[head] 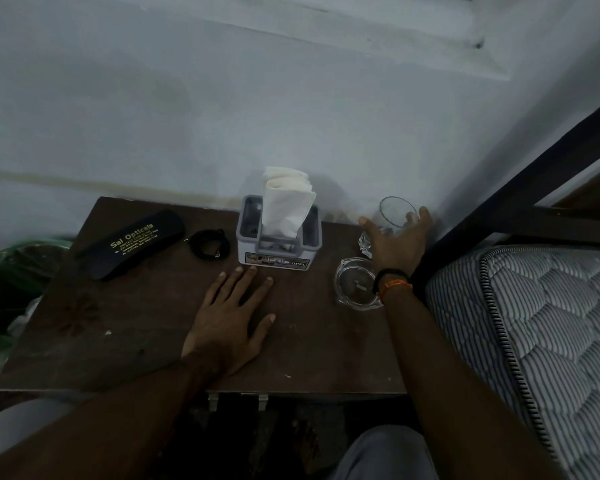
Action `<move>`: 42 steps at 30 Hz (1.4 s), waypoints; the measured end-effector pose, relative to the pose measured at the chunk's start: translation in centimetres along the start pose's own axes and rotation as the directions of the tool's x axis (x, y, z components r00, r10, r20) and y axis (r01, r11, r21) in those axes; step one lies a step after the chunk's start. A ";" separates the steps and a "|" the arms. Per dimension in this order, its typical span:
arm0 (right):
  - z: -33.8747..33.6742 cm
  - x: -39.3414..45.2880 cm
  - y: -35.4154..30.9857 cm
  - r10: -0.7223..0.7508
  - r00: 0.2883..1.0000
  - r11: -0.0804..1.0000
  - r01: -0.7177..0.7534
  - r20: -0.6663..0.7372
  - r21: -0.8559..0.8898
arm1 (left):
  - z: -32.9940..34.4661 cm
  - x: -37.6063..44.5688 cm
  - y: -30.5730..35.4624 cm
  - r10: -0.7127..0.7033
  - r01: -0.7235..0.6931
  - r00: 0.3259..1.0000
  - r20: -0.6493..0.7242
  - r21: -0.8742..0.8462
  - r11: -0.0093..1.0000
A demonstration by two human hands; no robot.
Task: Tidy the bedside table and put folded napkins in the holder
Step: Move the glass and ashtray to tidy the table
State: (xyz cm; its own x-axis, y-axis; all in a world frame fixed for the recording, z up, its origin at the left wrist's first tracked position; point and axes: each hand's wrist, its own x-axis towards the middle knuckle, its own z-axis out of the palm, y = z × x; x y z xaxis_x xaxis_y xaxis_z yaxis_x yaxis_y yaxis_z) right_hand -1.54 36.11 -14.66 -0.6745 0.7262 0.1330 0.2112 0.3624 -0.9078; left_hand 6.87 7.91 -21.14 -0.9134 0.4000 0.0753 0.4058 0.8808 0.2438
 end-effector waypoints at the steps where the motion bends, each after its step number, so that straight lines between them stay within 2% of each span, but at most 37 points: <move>1: 0.0 0.2 0.2 0.005 1.000 1.000 -0.005 -0.004 -0.014 | 0.0 0.0 0.0 0.001 -0.001 1.000 -0.001 -0.004 1.000; 7: -0.6 0.1 -0.9 0.015 0.999 0.992 -0.021 -0.049 -0.123 | -0.1 0.0 0.0 -0.002 0.002 1.000 0.001 -0.001 1.000; 16: -4.6 -3.3 -6.1 -0.121 0.982 0.991 0.112 -0.143 -0.066 | -0.2 0.0 0.1 -0.003 0.002 1.000 0.025 0.031 1.000; 21: -5.8 -5.1 -5.6 -0.115 0.991 0.992 0.112 -0.066 -0.052 | -0.3 -0.1 0.3 -0.002 0.001 1.000 0.014 0.044 0.999; 29: -5.3 -7.2 -1.9 -0.083 0.997 0.984 0.083 0.008 -0.156 | -0.2 0.0 0.1 0.001 -0.002 1.000 0.025 0.038 0.999; 42: -4.9 -8.1 -0.4 -0.079 0.995 0.989 0.086 0.066 -0.118 | -0.3 0.0 0.1 -0.003 0.002 1.000 0.030 0.014 1.000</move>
State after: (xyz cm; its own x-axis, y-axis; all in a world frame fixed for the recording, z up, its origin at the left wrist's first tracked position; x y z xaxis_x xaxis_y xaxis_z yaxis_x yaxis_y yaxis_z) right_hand 7.32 32.96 -13.46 -0.7340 0.6554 0.1779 0.2343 0.4903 -0.8395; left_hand 6.90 7.97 -20.81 -0.9132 0.4049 0.0458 0.4040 0.8852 0.2306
